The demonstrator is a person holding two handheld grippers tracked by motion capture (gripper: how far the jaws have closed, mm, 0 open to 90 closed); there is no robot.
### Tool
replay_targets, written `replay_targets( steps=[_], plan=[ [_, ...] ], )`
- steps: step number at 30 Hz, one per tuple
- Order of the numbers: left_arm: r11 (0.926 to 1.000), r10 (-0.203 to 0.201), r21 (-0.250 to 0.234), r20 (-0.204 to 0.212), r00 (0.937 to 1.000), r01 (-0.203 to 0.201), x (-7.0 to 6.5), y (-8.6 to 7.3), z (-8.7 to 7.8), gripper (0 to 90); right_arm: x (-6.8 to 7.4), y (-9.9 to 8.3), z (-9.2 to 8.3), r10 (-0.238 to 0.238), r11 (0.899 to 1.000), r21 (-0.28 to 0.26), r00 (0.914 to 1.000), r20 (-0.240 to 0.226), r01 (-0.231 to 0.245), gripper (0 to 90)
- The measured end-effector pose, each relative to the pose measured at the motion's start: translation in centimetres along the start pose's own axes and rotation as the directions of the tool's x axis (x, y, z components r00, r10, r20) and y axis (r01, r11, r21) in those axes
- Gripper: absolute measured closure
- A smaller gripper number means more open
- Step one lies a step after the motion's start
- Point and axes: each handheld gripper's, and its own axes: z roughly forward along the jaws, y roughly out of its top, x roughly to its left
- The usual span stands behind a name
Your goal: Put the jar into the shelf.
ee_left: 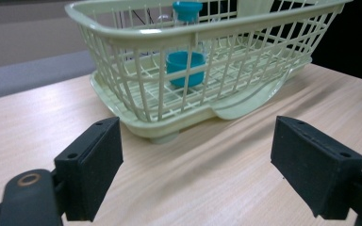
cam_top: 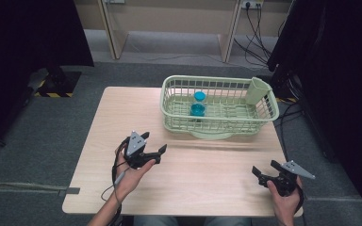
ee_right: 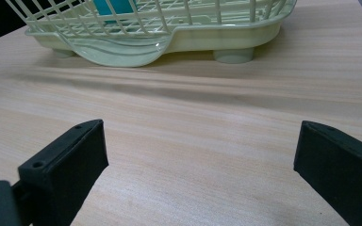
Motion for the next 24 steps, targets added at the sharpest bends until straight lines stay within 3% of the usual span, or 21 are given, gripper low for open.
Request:
replay_targets(
  steps=[9,24],
  plan=[
    [1.0,-0.005,0.008,-0.016,0.9999,0.005,0.4,-2.8,0.1,16.6,0.0,0.0,0.0,0.001,1.0,0.0,1.0,0.001,-0.001,3.4],
    [0.9998,-0.016,0.007,-0.048,0.9987,0.017,1.1,-5.5,-0.1,16.6,0.0,0.0,0.0,0.001,1.0,-0.001,1.0,0.003,-0.001,3.4]
  ],
)
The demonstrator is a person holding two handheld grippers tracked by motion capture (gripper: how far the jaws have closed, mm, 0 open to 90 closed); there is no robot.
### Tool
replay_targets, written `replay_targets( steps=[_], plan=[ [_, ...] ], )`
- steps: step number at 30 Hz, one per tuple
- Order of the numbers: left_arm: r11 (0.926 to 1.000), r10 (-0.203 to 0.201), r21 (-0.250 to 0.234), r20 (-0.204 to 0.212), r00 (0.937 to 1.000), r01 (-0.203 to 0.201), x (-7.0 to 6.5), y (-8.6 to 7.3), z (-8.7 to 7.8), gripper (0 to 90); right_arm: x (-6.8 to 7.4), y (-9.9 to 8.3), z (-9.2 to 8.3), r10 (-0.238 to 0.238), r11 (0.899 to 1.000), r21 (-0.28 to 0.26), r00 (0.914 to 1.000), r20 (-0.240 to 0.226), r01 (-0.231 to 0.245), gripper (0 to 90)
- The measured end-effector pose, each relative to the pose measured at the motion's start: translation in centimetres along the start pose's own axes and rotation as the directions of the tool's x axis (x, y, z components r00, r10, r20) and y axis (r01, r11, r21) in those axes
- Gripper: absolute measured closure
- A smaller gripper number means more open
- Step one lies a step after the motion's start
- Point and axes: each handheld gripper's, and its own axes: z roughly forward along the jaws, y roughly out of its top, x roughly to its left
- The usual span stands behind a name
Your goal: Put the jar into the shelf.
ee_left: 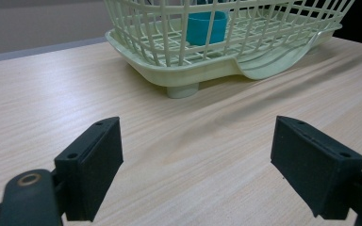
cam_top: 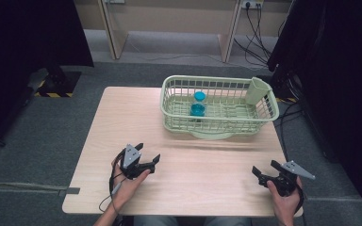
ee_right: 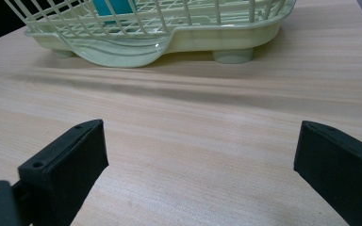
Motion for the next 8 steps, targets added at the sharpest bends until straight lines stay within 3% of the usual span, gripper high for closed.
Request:
replay_targets(
  steps=[8],
  plan=[
    [0.9997,-0.016,-0.018,0.005,0.9999,0.016,-0.06,-0.46,-0.18,16.1,0.01,0.0,0.0,0.0,1.0,0.0,1.0,0.003,0.0,3.4]
  ],
)
